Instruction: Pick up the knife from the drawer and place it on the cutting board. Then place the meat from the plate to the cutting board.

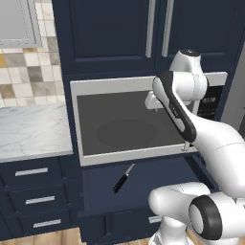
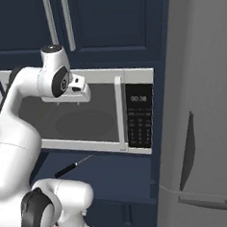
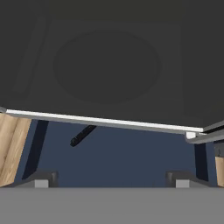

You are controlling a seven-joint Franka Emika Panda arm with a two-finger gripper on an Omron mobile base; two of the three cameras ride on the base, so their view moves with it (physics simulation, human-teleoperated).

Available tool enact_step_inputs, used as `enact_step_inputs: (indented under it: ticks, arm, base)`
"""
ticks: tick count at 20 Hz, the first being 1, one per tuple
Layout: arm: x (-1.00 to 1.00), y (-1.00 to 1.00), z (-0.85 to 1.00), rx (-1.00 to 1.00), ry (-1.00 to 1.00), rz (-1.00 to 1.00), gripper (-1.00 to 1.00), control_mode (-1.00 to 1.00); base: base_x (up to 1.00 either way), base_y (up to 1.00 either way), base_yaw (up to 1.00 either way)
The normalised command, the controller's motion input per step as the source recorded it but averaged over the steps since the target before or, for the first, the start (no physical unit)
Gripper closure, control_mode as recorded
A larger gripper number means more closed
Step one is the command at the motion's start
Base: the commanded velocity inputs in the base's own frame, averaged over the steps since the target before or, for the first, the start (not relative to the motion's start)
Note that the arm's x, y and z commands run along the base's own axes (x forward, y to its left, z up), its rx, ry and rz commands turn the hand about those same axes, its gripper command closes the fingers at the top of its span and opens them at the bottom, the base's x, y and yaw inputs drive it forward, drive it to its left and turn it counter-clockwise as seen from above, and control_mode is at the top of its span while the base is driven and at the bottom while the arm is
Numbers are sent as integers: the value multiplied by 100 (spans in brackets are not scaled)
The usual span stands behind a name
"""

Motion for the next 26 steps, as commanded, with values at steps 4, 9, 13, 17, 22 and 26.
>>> enact_step_inputs:
  ticks: [4,9,13,17,22,26]
  arm:
    - [0,0,0,0,0,0,-100,-100]
    - [-1,0,0,0,0,0,-100,-100]
    - [-10,0,0,0,0,0,-100,100]
    - [0,0,0,0,0,0,-100,100]
    - [0,0,0,0,0,0,-100,100]
    - [0,0,0,0,0,0,-100,100]
  base:
    - [0,0,0]
    - [0,0,0]
    - [-45,5,0]
    - [-59,27,0]
    - [-17,87,0]
    - [0,100,0]
